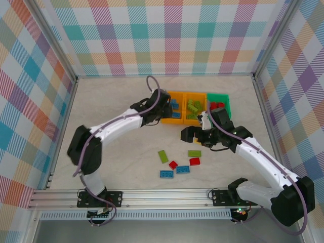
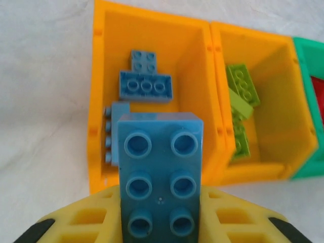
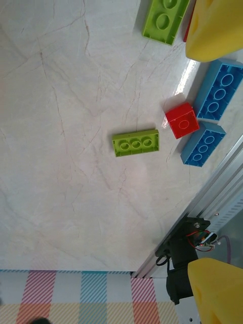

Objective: Sort the legos into containers by color

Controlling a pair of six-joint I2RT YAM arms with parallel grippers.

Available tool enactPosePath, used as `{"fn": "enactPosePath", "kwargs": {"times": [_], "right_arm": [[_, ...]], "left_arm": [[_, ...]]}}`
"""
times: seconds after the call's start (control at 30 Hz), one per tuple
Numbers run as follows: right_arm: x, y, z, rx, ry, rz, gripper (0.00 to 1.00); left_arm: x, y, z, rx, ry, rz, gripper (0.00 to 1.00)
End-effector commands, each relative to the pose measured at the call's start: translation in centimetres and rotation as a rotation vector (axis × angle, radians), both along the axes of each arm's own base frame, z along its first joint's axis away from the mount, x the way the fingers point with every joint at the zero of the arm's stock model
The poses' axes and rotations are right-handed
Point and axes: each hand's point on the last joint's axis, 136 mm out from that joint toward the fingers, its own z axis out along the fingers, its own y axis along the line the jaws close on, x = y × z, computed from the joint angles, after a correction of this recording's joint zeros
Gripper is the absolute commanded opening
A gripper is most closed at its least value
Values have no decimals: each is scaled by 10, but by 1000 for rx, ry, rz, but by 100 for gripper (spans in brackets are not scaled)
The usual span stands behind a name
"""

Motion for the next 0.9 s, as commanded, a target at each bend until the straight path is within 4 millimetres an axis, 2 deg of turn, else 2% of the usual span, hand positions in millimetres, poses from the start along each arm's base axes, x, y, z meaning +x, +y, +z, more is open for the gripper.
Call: {"fn": "enactPosePath", "kwargs": {"times": [0.0, 0.1, 0.2, 0.33, 0.43, 0.53, 0.63, 0.73, 0.87], "right_arm": [[1, -2, 1, -4, -13, -18, 100], [4, -2, 1, -13, -22, -18, 100], [5, -2, -2, -24, -20, -16, 100], [7, -3, -9, -46, -17, -13, 100], [8, -8, -17, -89, -13, -14, 100], [5, -10, -25, -138, -20, 2, 100], [-2, 1, -27, -172, -48, 69, 99], [-14, 25, -31, -194, -86, 200, 98], [-41, 57, -48, -272, -155, 416, 94]], "left_arm": [[27, -8, -10, 45, 3, -24, 35], [43, -22, -11, 54, 6, -67, 50], [46, -34, -4, 16, -2, -101, 63], [37, -35, 23, -39, -29, -122, 64], [15, -25, 57, -92, -84, -139, 64], [-19, -2, 95, -116, -165, -167, 65], [-69, 23, 119, -86, -229, -256, 66], [-128, 39, 141, -57, -318, -434, 71], [-200, 70, 150, 22, -429, -635, 81]]}}
